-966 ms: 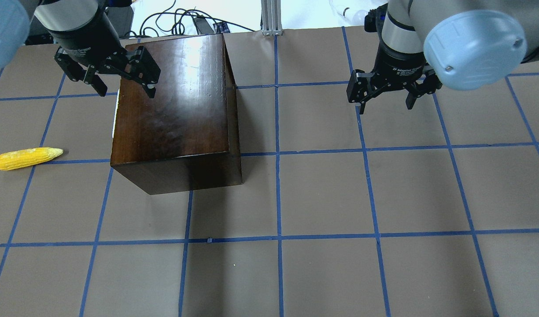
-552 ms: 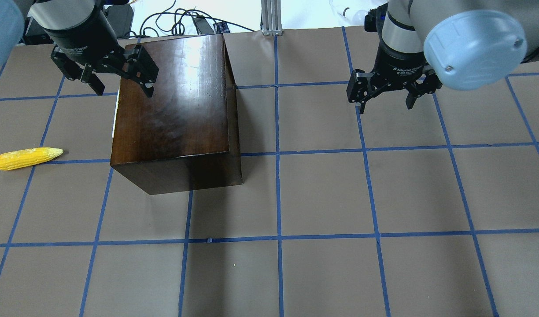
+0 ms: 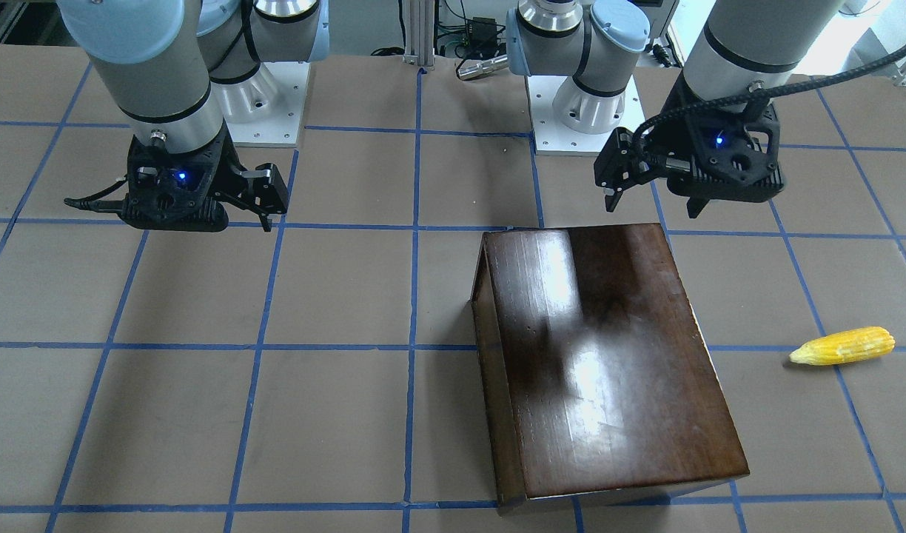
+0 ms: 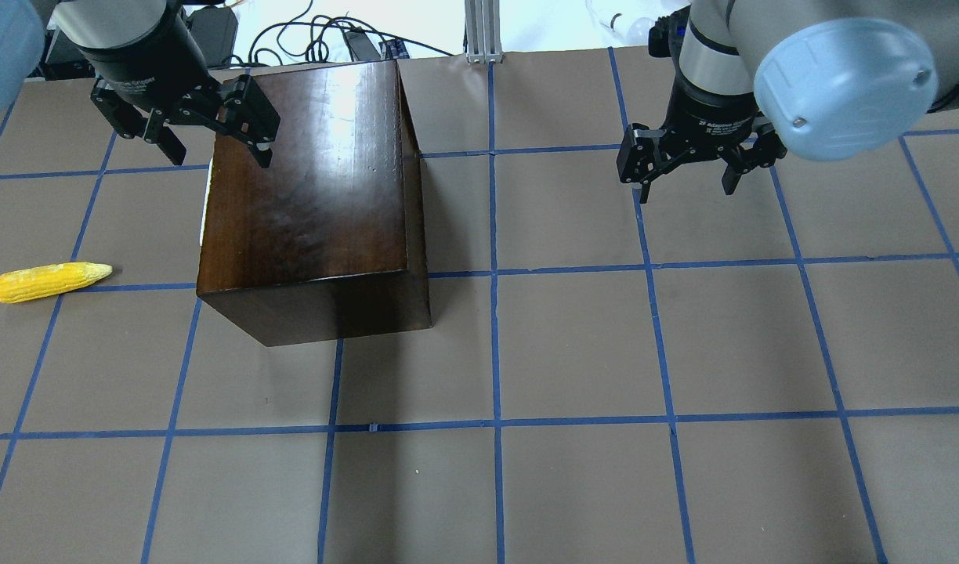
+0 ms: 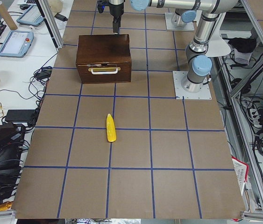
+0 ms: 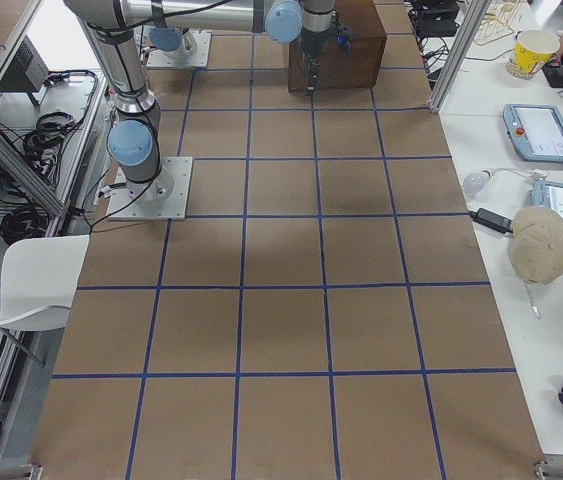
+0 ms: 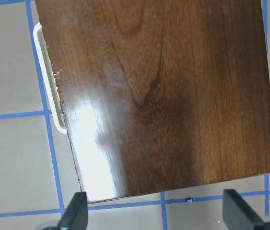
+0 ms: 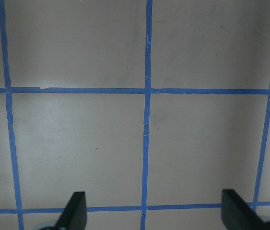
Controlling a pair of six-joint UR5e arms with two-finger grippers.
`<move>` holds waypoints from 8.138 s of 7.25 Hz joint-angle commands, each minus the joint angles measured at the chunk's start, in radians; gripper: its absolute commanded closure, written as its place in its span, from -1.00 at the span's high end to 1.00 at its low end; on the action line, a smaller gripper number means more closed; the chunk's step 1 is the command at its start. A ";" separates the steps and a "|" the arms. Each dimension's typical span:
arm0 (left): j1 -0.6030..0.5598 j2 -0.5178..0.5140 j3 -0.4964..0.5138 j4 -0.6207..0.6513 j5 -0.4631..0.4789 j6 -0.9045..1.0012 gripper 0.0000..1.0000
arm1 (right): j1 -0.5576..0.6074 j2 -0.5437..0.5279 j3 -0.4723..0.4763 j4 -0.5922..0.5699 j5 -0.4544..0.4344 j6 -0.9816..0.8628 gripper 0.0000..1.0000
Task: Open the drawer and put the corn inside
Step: 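Move the left gripper toward the white drawer handle on the wooden cabinet, then lower the left gripper and close it on the white drawer handle, then pull the drawer outward with the left gripper, away from the cabinet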
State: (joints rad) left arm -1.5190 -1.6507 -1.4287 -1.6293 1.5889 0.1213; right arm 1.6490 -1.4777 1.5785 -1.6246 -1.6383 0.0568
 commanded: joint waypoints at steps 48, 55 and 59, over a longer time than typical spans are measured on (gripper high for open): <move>0.408 -0.356 -0.114 0.249 -0.242 0.265 1.00 | 0.000 0.000 0.000 -0.001 0.000 0.000 1.00; 0.462 -0.345 -0.104 0.247 -0.236 0.267 1.00 | 0.000 0.000 0.000 -0.001 0.000 0.000 1.00; 0.514 -0.343 -0.102 0.247 -0.207 0.314 1.00 | 0.000 -0.001 -0.002 -0.001 0.000 0.000 1.00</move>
State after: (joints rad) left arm -1.0307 -1.9942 -1.5327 -1.3822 1.3796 0.4120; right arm 1.6490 -1.4782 1.5777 -1.6250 -1.6383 0.0568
